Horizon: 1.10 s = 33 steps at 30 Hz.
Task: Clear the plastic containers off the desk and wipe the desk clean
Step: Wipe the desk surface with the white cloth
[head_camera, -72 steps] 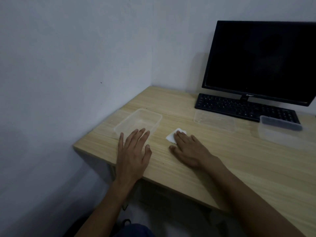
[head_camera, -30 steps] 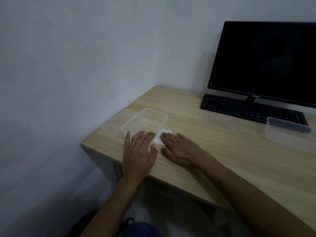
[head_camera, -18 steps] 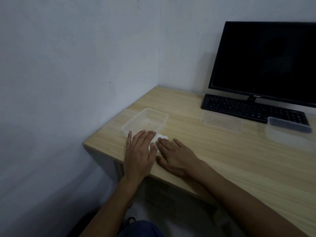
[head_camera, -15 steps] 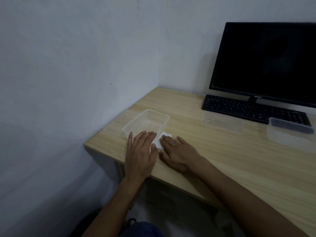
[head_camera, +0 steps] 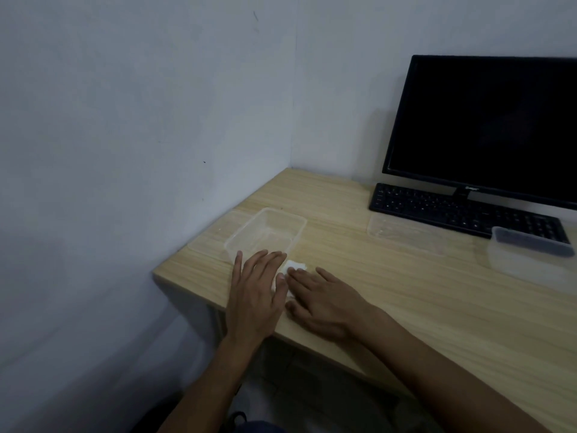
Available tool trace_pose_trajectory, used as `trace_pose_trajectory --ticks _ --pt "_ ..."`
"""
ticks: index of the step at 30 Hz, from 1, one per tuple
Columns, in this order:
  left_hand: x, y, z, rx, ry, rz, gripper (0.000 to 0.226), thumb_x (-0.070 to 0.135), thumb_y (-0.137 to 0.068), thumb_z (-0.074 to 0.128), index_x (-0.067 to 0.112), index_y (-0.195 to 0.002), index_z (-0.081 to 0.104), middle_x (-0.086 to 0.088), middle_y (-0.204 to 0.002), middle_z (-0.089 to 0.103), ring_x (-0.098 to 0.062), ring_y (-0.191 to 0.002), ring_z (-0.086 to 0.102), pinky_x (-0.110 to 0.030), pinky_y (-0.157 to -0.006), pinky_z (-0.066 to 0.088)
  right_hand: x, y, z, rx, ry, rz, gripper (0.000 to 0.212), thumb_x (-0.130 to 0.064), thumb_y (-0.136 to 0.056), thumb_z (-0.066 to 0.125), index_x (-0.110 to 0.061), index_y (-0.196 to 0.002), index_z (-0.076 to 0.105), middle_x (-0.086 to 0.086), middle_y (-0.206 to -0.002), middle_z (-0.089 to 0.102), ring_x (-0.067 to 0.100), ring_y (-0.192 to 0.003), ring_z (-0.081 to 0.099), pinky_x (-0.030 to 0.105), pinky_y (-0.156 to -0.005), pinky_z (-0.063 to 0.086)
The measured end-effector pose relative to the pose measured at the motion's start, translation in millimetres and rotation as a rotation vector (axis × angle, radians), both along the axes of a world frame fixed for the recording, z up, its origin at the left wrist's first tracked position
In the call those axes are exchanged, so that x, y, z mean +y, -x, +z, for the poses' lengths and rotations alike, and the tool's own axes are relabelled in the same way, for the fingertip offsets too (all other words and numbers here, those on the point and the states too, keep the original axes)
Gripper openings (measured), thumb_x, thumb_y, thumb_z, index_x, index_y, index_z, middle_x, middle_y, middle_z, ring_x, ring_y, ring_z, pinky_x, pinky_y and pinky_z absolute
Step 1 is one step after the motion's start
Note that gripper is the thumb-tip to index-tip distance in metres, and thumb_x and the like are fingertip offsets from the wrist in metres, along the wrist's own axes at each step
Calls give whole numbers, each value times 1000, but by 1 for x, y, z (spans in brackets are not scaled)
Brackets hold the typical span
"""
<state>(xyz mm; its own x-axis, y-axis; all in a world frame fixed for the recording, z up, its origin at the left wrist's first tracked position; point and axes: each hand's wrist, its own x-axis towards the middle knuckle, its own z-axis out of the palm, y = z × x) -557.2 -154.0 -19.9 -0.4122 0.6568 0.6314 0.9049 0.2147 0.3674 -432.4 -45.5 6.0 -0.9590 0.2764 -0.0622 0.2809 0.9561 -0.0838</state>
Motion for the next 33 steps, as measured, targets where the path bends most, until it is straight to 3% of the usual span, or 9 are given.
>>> trace_pose_trajectory --ticks 14,27,33 --pt "2 0 0 9 18 6 44 31 -94 31 19 -127 59 6 -129 60 -11 -129 45 -40 -120 5 66 24 1 -52 -42 -113 72 -61 -96 14 -21 -154 0 -1 -162 0 8 -147 3 32 -119 1" --pt "3 2 -2 -22 -10 -22 45 30 -95 30 18 -128 59 4 -128 61 -11 -128 46 -38 -121 5 54 13 8 -43 -13 3 69 -60 -97 13 -22 -154 3 -1 -161 5 7 -147 6 29 -117 -1" --pt "2 1 -3 -61 -16 -41 47 32 -96 28 16 -130 56 2 -131 59 -12 -129 45 -30 -120 6 28 7 9 -24 38 105 66 -57 -98 16 -23 -154 9 -3 -161 10 6 -146 10 29 -119 2"
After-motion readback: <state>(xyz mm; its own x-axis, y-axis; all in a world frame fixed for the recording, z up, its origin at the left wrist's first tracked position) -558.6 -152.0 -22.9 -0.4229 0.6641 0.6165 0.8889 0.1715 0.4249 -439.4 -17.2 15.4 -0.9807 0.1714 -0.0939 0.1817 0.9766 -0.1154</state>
